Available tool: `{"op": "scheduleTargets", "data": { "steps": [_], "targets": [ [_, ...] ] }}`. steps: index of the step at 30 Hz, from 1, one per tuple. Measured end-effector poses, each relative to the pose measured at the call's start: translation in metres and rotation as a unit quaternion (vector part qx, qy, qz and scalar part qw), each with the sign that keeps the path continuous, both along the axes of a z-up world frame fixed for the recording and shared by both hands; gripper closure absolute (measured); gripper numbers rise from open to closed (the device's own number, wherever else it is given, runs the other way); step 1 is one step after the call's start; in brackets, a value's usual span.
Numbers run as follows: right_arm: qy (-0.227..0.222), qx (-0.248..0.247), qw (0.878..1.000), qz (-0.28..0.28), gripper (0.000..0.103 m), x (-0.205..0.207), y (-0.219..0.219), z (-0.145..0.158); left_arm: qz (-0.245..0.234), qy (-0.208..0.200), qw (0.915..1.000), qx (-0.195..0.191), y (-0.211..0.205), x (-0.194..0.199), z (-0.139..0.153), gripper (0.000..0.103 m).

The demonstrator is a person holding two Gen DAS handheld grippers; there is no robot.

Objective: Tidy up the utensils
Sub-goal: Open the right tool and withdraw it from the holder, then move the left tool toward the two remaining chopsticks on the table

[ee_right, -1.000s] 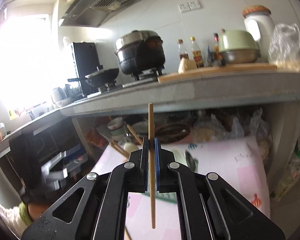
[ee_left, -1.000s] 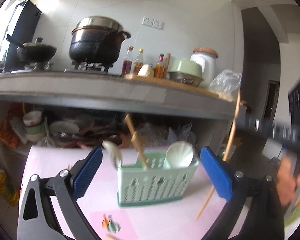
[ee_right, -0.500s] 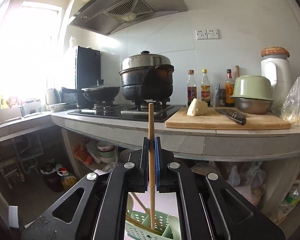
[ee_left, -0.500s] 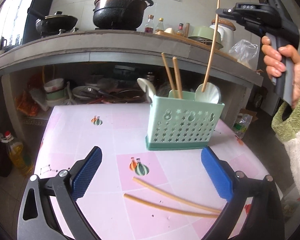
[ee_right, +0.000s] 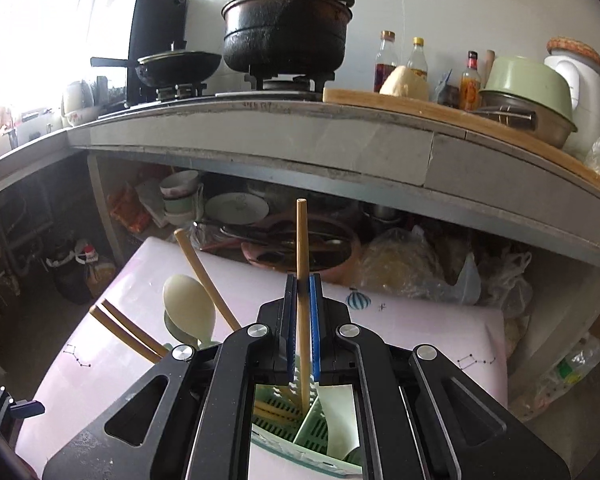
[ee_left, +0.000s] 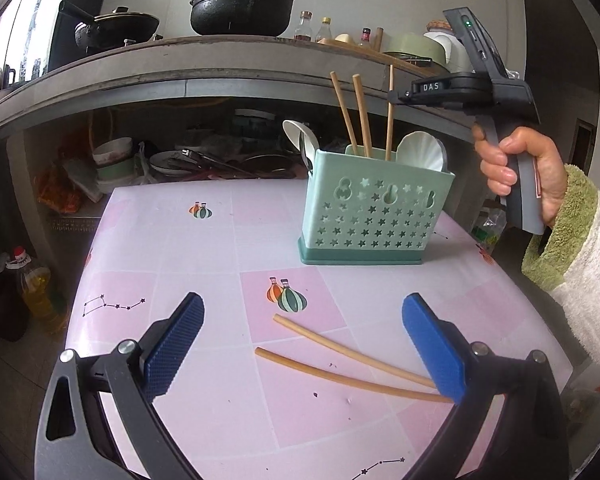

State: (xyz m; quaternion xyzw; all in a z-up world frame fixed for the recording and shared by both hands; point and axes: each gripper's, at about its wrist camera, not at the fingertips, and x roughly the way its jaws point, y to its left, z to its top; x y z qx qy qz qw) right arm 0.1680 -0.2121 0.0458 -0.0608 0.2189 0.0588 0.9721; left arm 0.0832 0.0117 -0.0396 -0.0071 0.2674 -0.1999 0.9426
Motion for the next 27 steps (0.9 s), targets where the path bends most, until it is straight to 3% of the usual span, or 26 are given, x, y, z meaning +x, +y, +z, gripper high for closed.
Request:
{"op": "scheduleTargets", "data": {
  "steps": [2,4,5,12,16,21,27],
  "targets": [
    [0.0,0.005,1.0,-0.002,0.092,-0.005,-0.003,0.002,0.0,-0.001,1.0,0.002,-0.001,-0.001,0.0,0.006],
    [-0.007,0.01,1.0,-0.008,0.07,-0.011,-0.006,0.007,0.001,-0.001,1.0,0.003,-0.002,-0.002,0.0,0.006],
    [-0.013,0.015,1.0,-0.01,0.067,-0.014,-0.008,0.01,0.002,-0.001,1.0,0.004,-0.002,-0.001,0.0,0.006],
    [-0.048,0.048,0.997,-0.022,0.059,-0.059,-0.034,0.03,0.003,0.002,0.9999,0.012,-0.005,-0.003,-0.001,0.006],
    [-0.04,0.071,0.996,-0.029,0.055,-0.09,-0.047,0.024,0.005,0.014,0.9997,0.021,-0.005,-0.002,-0.005,0.006],
    [0.037,0.116,0.992,-0.026,0.054,-0.12,-0.051,-0.022,0.011,0.05,0.9977,0.043,-0.012,0.006,-0.019,0.006],
    [0.159,0.166,0.972,-0.043,0.054,-0.133,-0.04,-0.107,0.015,0.087,0.9945,0.056,-0.024,0.017,-0.037,0.008]
  ]
}}
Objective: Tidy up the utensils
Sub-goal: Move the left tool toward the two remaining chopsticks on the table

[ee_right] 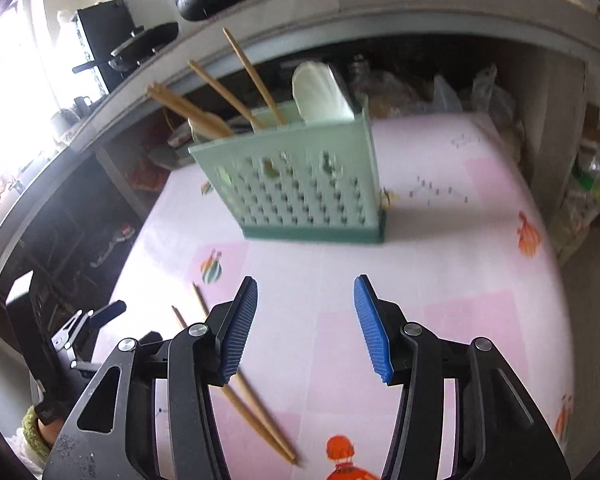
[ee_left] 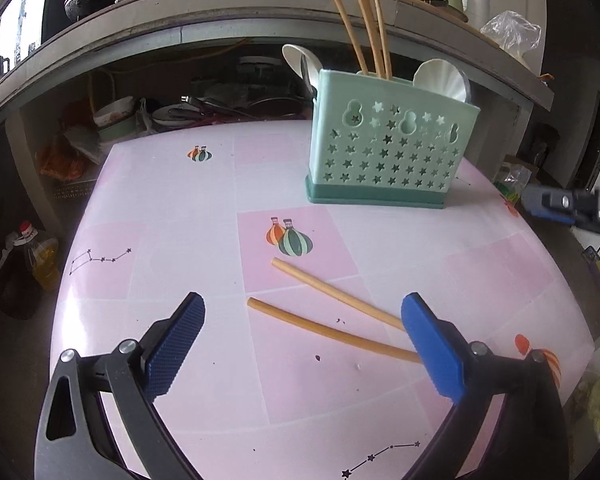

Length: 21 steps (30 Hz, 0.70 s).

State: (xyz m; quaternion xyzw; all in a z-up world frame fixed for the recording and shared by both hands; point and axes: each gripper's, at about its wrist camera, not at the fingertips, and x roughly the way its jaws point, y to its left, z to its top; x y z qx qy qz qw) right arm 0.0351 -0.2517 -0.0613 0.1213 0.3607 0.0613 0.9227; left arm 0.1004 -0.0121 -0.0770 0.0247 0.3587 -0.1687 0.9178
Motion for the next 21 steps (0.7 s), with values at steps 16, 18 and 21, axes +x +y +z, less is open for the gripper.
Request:
{"op": "scheduleTargets", "data": {
  "steps": [16,18,21],
  "targets": [
    [0.025,0.05,0.998,0.011,0.056,-0.024,0.0,-0.032,-0.011,0.072,0.9971,0.024,-0.036,0.008,-0.013,0.053],
    [0.021,0.054,0.998,0.008,0.056,-0.027,-0.005,-0.031,-0.013,0.073,0.9963,0.042,-0.043,0.008,-0.017,0.058],
    [0.016,0.061,0.998,0.001,0.056,-0.034,-0.013,-0.03,-0.008,0.084,0.9956,0.041,-0.045,0.005,-0.02,0.062]
  ]
}}
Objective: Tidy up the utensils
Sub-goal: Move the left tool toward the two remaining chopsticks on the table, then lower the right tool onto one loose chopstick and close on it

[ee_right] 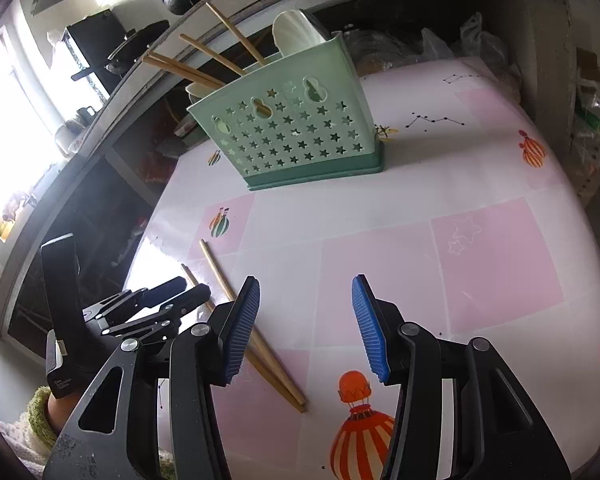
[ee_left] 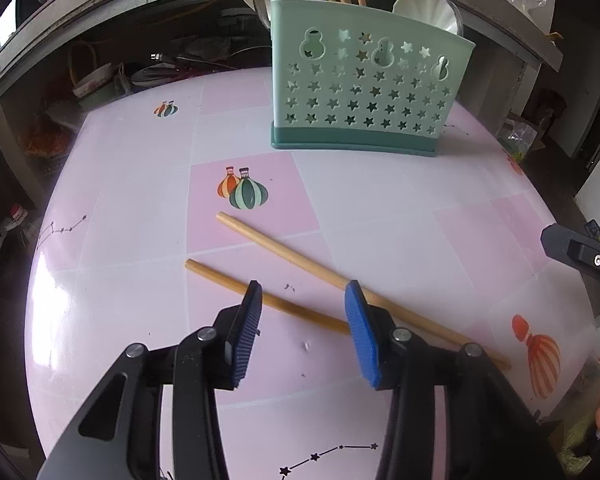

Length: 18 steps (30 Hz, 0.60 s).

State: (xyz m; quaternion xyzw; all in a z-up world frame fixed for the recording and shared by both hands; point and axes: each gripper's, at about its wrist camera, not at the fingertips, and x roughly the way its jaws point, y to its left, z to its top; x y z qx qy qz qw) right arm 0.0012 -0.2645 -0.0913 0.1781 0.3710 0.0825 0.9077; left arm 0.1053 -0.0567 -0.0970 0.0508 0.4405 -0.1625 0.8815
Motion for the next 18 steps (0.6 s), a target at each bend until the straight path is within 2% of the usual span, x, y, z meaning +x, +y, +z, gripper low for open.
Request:
{"op": "scheduleTargets", "data": {
  "steps": [4,8,13,18],
  "targets": [
    [0.0,0.012,1.0,-0.006,0.056,-0.006,-0.008,-0.001,0.009,0.007,0.9999,0.004,0.004,-0.005,0.0,0.063],
    [0.004,0.027,1.0,-0.006,0.056,-0.008,-0.012,-0.005,0.016,0.045,0.9988,-0.013,0.004,-0.001,-0.008,0.064],
    [-0.001,0.031,0.999,-0.007,0.056,-0.015,-0.015,-0.002,0.019,0.038,0.9989,-0.02,-0.006,0.002,-0.009,0.064],
    [0.0,0.032,0.999,-0.014,0.056,-0.021,-0.02,0.0,0.014,0.016,0.9997,-0.01,-0.015,0.002,-0.008,0.064]
  ]
}}
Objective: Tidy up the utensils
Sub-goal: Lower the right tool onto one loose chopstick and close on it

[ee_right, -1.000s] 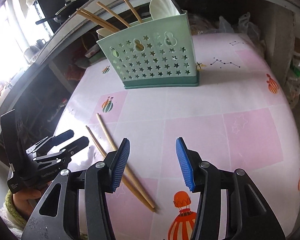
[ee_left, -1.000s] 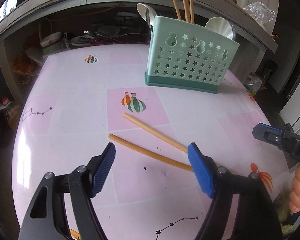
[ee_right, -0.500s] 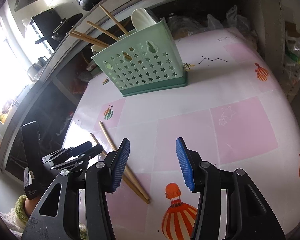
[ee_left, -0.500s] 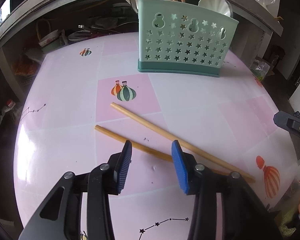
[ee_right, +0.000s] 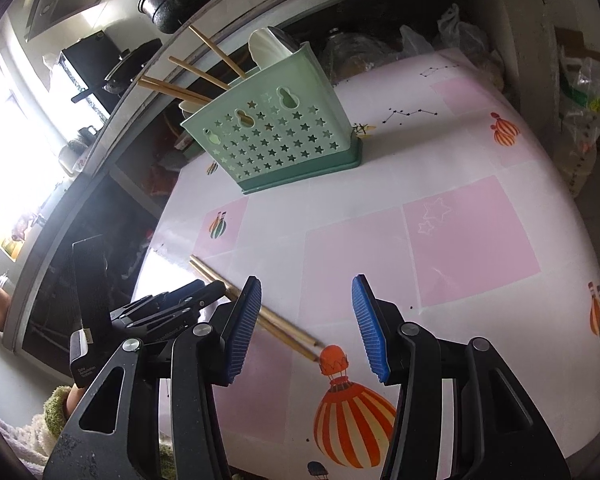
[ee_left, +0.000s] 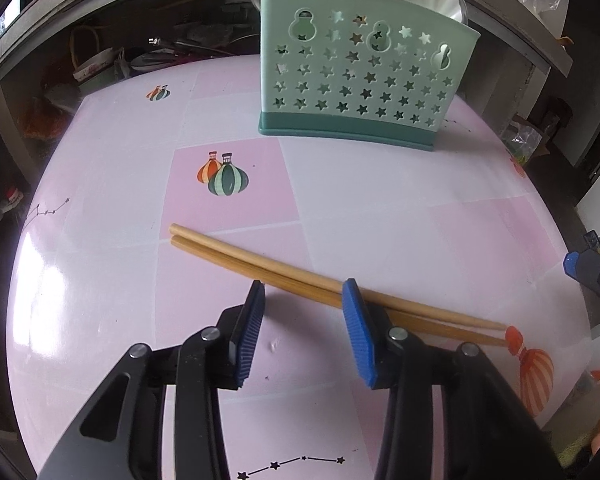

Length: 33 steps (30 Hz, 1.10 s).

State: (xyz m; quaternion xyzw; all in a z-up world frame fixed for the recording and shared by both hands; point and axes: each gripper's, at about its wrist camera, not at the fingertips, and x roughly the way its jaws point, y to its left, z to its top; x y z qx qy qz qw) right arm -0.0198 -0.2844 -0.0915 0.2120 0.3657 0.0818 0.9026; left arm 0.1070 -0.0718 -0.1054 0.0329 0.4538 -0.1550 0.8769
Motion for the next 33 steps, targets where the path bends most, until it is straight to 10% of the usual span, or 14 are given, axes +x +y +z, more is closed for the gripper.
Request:
{"op": "scheduleTargets", "data": {
  "steps": [8,19,33],
  "targets": [
    [0.006,-0.023,1.0,0.018,0.057,0.003,0.016,0.001,-0.005,-0.001,0.9999,-0.009,0.005,0.002,-0.001,0.064],
    [0.095,-0.105,0.986,0.088,0.098,0.056,0.058,-0.041,-0.014,-0.009,0.999,-0.041,0.02,0.003,-0.003,0.064],
    [0.138,-0.081,0.979,0.127,0.098,0.019,0.097,-0.048,-0.031,-0.015,0.9974,-0.064,0.034,-0.002,-0.005,0.066]
  ]
}}
